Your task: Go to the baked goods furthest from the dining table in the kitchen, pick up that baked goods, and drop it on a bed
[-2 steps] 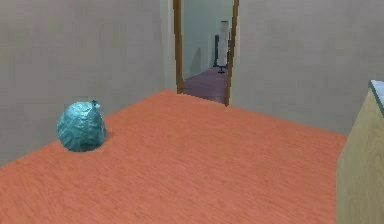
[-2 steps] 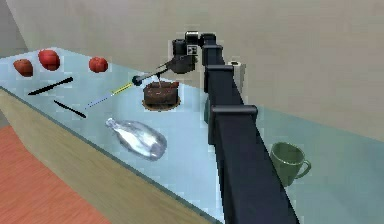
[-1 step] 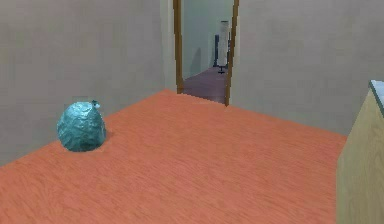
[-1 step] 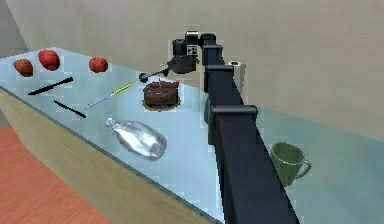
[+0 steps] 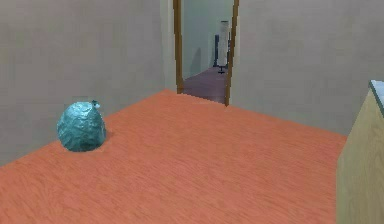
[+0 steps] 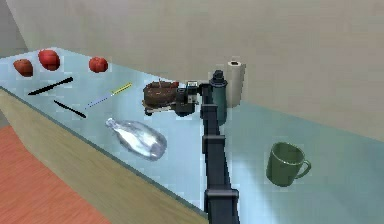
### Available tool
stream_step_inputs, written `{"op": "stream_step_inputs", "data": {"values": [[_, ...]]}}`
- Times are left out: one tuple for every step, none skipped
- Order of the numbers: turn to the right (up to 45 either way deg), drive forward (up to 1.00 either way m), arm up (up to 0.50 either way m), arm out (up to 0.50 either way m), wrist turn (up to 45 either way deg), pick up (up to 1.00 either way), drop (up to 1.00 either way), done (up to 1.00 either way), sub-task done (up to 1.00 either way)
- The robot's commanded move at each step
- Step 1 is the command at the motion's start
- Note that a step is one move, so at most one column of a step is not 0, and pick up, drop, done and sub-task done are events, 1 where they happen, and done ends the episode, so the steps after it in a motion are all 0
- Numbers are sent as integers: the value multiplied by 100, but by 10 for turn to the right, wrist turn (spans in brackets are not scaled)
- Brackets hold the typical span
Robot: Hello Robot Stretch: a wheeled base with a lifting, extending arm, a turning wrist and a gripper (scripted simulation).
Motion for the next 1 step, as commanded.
{"op": "stream_step_inputs", "data": {"values": [[0,0,0,0,0,100,0,0,0]]}}
